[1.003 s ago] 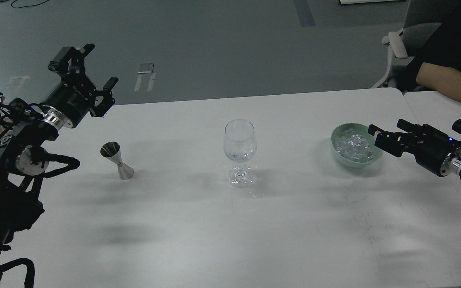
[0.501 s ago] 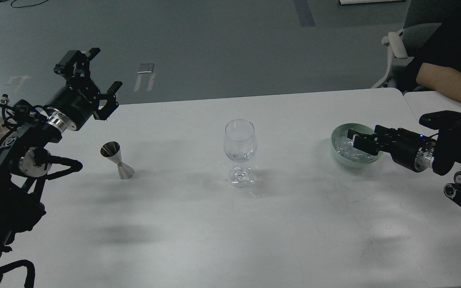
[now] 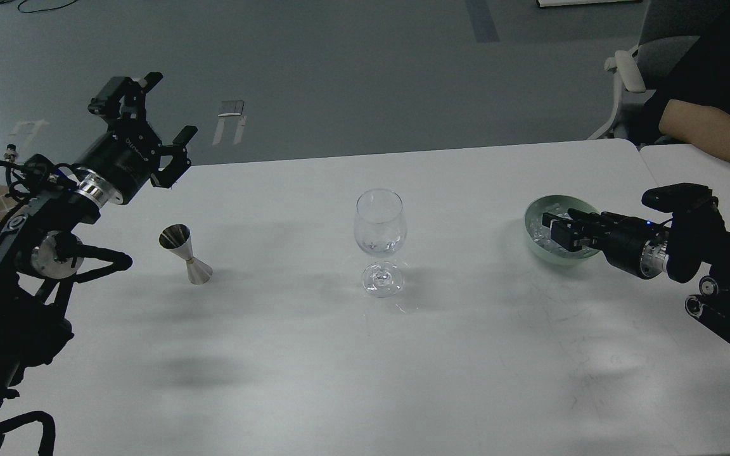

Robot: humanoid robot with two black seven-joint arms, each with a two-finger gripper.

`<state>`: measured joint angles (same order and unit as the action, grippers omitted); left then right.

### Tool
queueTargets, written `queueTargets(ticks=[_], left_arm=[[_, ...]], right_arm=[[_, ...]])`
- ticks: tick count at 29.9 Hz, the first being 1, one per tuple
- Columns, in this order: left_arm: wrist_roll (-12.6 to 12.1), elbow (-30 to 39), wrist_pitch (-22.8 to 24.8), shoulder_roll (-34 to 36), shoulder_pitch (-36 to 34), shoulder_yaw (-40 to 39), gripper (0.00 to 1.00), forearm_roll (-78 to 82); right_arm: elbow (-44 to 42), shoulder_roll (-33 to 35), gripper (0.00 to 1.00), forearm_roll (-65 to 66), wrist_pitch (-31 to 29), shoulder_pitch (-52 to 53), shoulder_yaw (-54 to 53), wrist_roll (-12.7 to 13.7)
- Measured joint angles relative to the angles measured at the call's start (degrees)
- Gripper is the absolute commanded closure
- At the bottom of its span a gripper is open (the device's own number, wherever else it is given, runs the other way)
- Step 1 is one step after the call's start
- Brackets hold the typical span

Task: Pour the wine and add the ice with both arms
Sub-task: 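Move the right gripper down into the green bowl of ice, then close the right gripper on an ice cube and lift it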

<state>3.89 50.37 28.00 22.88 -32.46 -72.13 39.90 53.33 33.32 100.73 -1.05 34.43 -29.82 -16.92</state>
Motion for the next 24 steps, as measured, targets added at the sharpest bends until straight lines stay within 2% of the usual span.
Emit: queueTargets(ticks=[10, 16, 23, 24], left_arm=[[0.0, 0.2, 0.0, 0.1, 0.2, 0.0, 0.02, 0.0], [0.0, 0.2, 0.0, 0.1, 0.2, 0.0, 0.02, 0.0], [0.0, 0.2, 0.0, 0.2, 0.2, 0.0, 0.02, 0.0], [0.0, 0.2, 0.0, 0.2, 0.2, 0.0, 0.02, 0.0]], right_arm=[[-1.0, -0.2, 0.49, -0.1, 0.0, 0.1, 0.1, 0.4], [-1.0, -0.3, 0.62, -0.1, 0.0, 0.2, 0.1, 0.5], [-1.0, -0.3, 0.66, -0.3, -0.7, 0.2, 0.2, 0.6], [-1.0, -0.3, 0.69, -0.3, -0.7, 0.2, 0.2, 0.6]])
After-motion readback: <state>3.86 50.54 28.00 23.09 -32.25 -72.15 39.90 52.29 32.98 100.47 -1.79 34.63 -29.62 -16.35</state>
